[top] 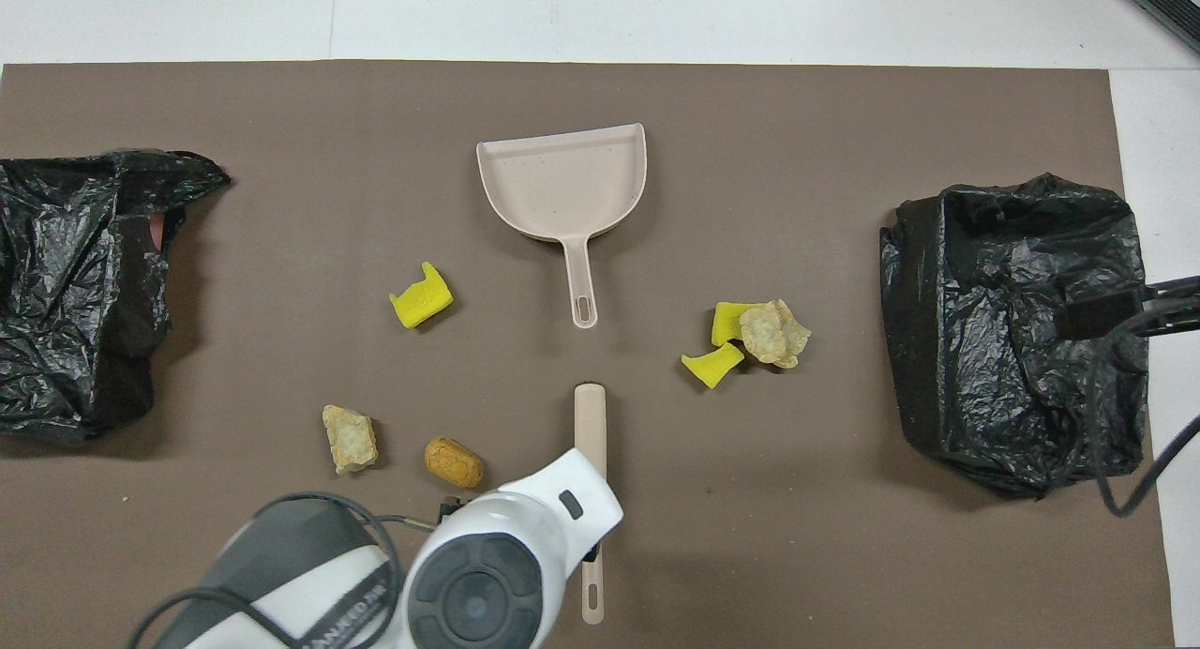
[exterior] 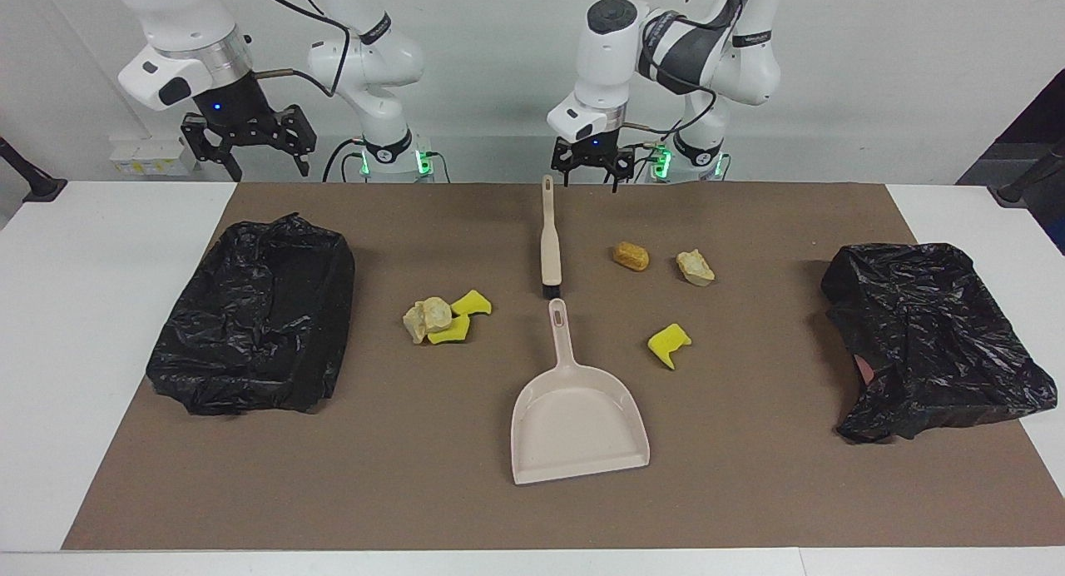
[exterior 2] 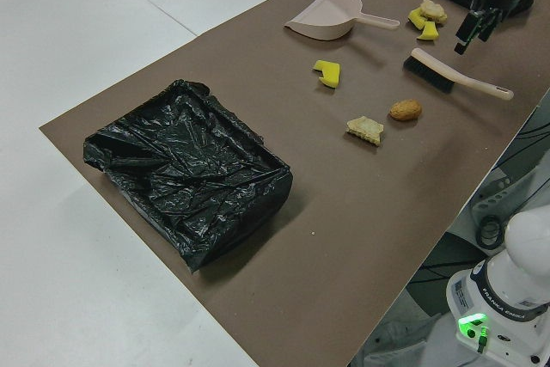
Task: Sweep and dump trash in bin
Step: 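Grasp the beige brush handle with the left gripper and lift it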
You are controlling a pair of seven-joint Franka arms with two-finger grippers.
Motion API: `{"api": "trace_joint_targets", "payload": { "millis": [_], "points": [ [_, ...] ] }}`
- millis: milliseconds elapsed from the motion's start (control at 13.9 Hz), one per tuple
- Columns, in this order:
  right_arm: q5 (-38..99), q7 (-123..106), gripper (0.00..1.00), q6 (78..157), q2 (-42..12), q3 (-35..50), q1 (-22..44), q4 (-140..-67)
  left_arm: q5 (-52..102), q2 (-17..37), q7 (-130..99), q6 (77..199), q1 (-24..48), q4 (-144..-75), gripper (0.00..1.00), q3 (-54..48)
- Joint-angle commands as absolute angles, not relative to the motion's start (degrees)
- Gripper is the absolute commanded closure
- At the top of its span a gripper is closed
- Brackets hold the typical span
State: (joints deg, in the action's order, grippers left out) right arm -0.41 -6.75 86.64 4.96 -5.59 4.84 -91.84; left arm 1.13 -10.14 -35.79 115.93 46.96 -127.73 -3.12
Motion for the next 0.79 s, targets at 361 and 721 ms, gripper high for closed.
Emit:
{"api": "trace_joint_targets", "payload": {
  "millis": [361,721],
  "points": [
    [-0.35,-7.47,0.0,85.78,6.68,-5.1,3.96,-93.69,0.7,-2.9,-42.45,126.03,54.49,-131.83,0.0,-2.2],
    [-0.35,-7.47,0.0,85.69,6.77,-5.1,4.04,-93.78,1.23,-2.9,-42.36,126.74,54.76,-132.71,0.02,-2.2]
  ]
}}
